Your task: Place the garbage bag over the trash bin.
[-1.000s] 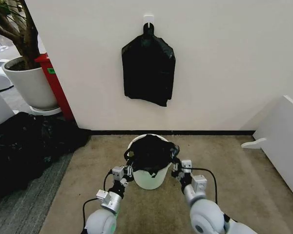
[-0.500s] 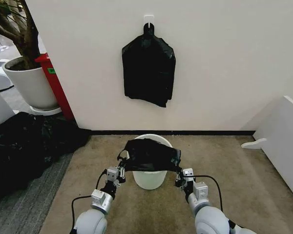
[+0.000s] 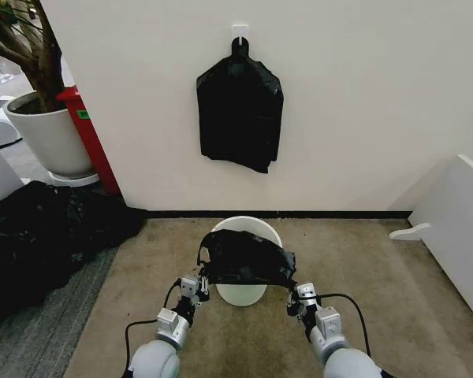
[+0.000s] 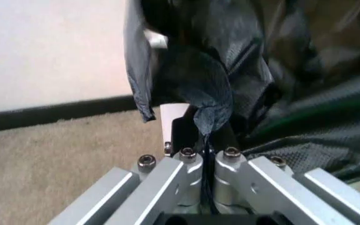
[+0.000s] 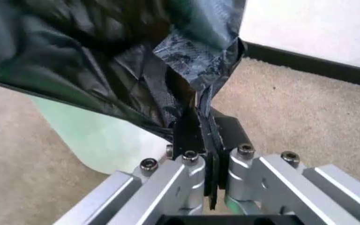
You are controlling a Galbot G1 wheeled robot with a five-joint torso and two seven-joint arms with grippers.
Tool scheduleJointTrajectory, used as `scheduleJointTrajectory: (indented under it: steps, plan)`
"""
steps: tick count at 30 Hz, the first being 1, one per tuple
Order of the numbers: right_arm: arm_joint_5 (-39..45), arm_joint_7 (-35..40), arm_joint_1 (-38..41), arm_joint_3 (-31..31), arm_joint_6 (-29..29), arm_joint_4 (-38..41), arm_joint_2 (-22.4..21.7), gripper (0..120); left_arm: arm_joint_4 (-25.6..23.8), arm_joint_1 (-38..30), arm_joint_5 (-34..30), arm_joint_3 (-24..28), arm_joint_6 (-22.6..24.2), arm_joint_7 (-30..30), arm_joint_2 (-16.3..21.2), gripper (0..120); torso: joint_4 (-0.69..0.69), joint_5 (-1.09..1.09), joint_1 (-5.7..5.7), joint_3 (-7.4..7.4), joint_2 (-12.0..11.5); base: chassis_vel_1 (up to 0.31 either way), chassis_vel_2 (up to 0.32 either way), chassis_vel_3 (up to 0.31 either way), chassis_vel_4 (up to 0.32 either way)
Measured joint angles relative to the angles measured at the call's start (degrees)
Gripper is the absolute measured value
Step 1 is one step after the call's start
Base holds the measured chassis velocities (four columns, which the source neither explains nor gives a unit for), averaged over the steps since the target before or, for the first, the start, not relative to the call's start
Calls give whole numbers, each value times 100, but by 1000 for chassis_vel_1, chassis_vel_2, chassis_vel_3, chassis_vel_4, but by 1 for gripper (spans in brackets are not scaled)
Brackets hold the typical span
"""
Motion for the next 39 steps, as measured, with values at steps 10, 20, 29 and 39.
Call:
scheduleJointTrajectory:
  steps: [10, 20, 29, 39]
  plan:
    - [-316, -427, 315, -19, 551, -1188, 419, 0, 595, -127, 188, -98, -196, 4, -253, 0, 0, 1, 0, 1, -1, 0, 0, 0, 0]
    - [-1368, -802, 334, 118, 1384, -1712, 516, 0, 410, -144, -11, -276, -259, 7, -342, 0, 0, 1, 0, 0, -1, 0, 0, 0, 0]
    - [-839, -1198, 359, 232, 1455, -1866, 428, 0, 509, -154, 24, -359, -179, -157, -369, 0, 0, 0, 0, 0, -1, 0, 0, 0, 0]
    - [-1107, -1420, 219, 271, 1686, -1782, 307, 35, 319, 11, 58, -465, -86, -311, -326, 33, 0, 1, 0, 1, -1, 0, 0, 0, 0]
